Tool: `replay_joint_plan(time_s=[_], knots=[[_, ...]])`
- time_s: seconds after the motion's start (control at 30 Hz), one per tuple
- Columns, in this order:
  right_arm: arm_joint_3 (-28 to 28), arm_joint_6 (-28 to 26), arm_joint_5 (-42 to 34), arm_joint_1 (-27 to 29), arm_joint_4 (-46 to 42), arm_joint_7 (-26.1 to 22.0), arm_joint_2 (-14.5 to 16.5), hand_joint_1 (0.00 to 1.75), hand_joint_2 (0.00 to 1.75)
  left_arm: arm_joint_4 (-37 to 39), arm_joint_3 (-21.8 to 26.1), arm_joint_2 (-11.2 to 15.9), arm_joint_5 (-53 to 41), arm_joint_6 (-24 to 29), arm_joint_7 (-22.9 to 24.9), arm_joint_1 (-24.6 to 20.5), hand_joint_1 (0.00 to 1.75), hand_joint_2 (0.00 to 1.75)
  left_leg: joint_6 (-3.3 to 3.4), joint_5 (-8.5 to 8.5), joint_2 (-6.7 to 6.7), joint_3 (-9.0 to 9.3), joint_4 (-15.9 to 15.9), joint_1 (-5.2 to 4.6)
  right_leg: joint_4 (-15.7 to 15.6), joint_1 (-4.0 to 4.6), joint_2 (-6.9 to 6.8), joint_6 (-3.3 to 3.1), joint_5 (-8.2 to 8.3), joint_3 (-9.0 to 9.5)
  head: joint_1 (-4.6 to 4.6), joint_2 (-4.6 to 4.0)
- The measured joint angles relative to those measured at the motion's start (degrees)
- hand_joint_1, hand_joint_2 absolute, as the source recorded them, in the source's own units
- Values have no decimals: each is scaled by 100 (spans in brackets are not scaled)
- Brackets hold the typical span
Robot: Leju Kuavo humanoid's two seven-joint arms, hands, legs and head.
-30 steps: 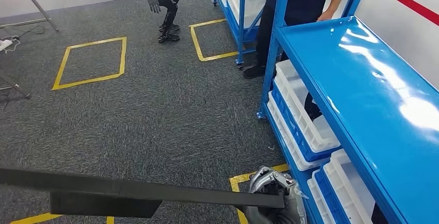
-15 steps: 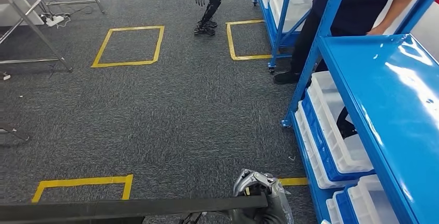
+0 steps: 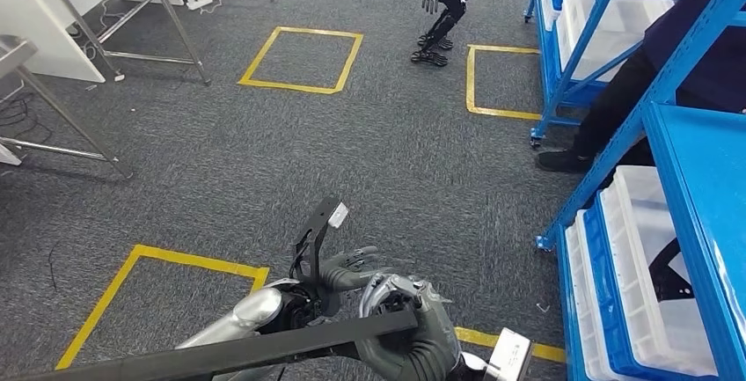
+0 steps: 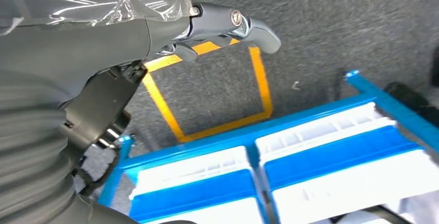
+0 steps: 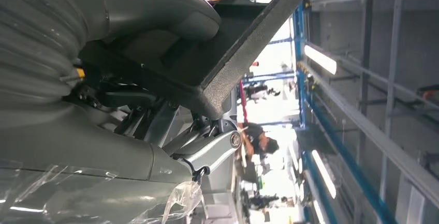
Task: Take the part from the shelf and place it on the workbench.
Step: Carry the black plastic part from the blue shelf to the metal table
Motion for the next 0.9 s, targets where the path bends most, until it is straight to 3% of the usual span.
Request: replay_joint_plan(time_s=[0.03,0.1,0.17,0.23,0.27,0.3,0.33,0.4,0.47,0.53,0.6,0.67,0.73,0.77,0.8,0.83,0.9], knots=[[21,16,-17,-38,30,-8,33,175,175,-1,-14,7,41,5,-15,-39,0,175,-28,3,-15,-19,0,14,-6,9,-76,-35,6,1,1,0],[49,54,-64,-85,84,-28,90,175,175,-2,-51,21,152,26,-51,-122,0,175,-79,-114,235,-144,233,5,-21,14,-227,-110,6,21,-17,0],[61,92,-116,-95,132,-51,122,175,175,-4,-92,29,266,41,-83,-230,0,175,-131,-408,600,-490,904,-1,-26,39,-376,-168,-15,40,-35,0],[73,141,-156,-98,184,-67,139,175,175,-4,-131,30,371,47,-101,-312,0,175,-157,-623,709,-889,1606,22,-26,69,-528,-202,-44,56,-35,0],[79,168,-176,-102,211,-72,146,175,175,-4,-151,30,414,55,-108,-339,0,175,-155,-598,725,-970,1713,26,-26,78,-604,-209,-62,72,-35,0],[83,192,-191,-107,234,-76,155,175,175,-3,-173,30,446,63,-115,-367,0,175,-139,-471,746,-929,1586,24,-26,85,-676,-211,-83,96,-35,0],[86,212,-204,-115,256,-82,163,175,175,-3,-195,30,467,72,-124,-401,0,175,-110,-272,800,-776,1247,13,-26,92,-746,-208,-108,128,-36,0],[88,249,-227,-130,287,-101,173,175,175,-3,-234,28,512,78,-153,-493,0,175,-19,72,1081,-377,426,-62,-28,116,-863,-183,-162,192,-36,0],[88,287,-259,-140,317,-119,176,175,175,-3,-267,17,603,80,-185,-592,0,175,52,159,1244,-203,40,-142,-37,138,-974,-133,-212,234,-33,0],[88,319,-278,-147,340,-127,184,175,175,-2,-304,2,702,79,-214,-666,0,175,90,148,1114,-186,-8,-147,-59,144,-1091,-72,-257,274,-32,0],[85,350,-284,-148,350,-137,191,175,175,8,-343,-30,772,69,-254,-738,0,175,136,168,968,-120,-79,-103,73,131,-909,-20,-361,266,-30,-1],[79,371,-300,-127,357,-147,184,175,175,25,-381,-102,833,57,-285,-814,0,175,187,175,827,-64,-119,-65,665,115,-558,7,-638,-11,-26,-1],[74,386,-314,-93,363,-151,169,175,175,44,-423,-180,904,50,-305,-847,0,175,215,166,669,-51,-117,-55,1405,111,-435,29,-888,-461,-23,0],[73,394,-317,-82,369,-150,163,175,175,55,-445,-207,934,50,-317,-850,0,175,216,161,583,-47,-114,-50,1559,106,-427,45,-875,-599,-23,0],[73,402,-319,-74,375,-150,159,175,175,67,-467,-227,959,51,-332,-854,0,175,208,155,491,-41,-108,-41,1473,93,-419,61,-735,-622,-23,0],[73,408,-321,-69,381,-150,156,175,175,78,-488,-241,983,55,-346,-862,0,175,191,143,401,-32,-95,-27,1171,72,-384,80,-506,-533,-23,0],[72,420,-326,-65,391,-150,150,175,175,95,-518,-272,1018,68,-367,-888,0,175,127,103,242,-42,-37,-7,373,7,-146,116,-74,-225,-22,0]])
